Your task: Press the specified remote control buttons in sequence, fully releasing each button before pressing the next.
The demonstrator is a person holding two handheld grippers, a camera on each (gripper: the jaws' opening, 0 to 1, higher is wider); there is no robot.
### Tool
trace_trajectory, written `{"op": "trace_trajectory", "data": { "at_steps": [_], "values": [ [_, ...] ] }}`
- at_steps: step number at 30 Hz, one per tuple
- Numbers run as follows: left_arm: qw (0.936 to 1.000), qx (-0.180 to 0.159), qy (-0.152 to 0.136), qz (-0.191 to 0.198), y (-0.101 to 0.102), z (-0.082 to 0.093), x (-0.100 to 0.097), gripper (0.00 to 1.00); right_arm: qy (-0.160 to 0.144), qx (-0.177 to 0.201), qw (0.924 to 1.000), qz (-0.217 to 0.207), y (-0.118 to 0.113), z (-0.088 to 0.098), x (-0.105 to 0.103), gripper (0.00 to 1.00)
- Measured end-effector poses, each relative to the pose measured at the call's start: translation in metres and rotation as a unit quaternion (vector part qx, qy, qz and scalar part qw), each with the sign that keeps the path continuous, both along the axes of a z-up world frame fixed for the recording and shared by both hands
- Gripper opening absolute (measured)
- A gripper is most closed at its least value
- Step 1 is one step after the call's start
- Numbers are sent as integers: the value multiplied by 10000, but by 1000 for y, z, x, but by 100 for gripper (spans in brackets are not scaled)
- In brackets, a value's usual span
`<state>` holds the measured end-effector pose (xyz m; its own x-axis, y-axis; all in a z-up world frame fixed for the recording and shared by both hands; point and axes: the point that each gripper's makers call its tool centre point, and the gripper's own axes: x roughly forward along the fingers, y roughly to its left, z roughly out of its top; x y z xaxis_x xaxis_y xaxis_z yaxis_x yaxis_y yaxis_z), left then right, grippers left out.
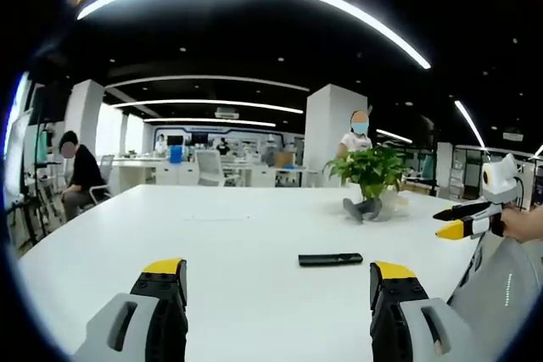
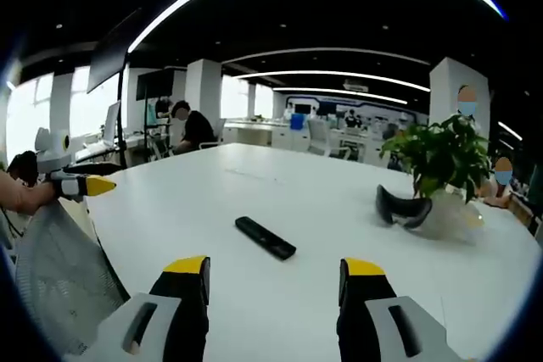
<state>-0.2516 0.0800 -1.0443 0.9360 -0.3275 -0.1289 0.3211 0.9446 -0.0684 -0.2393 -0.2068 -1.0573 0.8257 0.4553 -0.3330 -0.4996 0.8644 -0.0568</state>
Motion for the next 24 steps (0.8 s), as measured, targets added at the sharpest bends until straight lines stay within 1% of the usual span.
{"op": "trace_trajectory", "data": {
  "at_steps": [7, 12, 16, 20, 22, 24],
  "values": [
    [10000, 9, 27, -26, -1, -1, 0, 92, -7, 42, 10000, -27, -1, 1, 0, 60],
    [10000, 17, 53, -34, -1, -2, 0, 92, 8, -7, 10000, 21, 1, -1, 0, 59],
    [9999, 35, 122, -31, -1, -5, 0, 92, 41, 9, 10000, -37, -2, -2, 0, 59],
    [9999, 8, 123, -50, -2, -5, -1, 91, -24, 16, 10000, -87, -5, 0, 2, 58],
    [10000, -2, 80, 11, 0, -3, -1, 91, -79, 1, 9999, -121, -7, 1, 2, 57],
    [9999, -56, 77, 61, 2, -3, 0, 91, -137, 67, 9998, -147, -9, 5, 2, 55]
  ]
}}
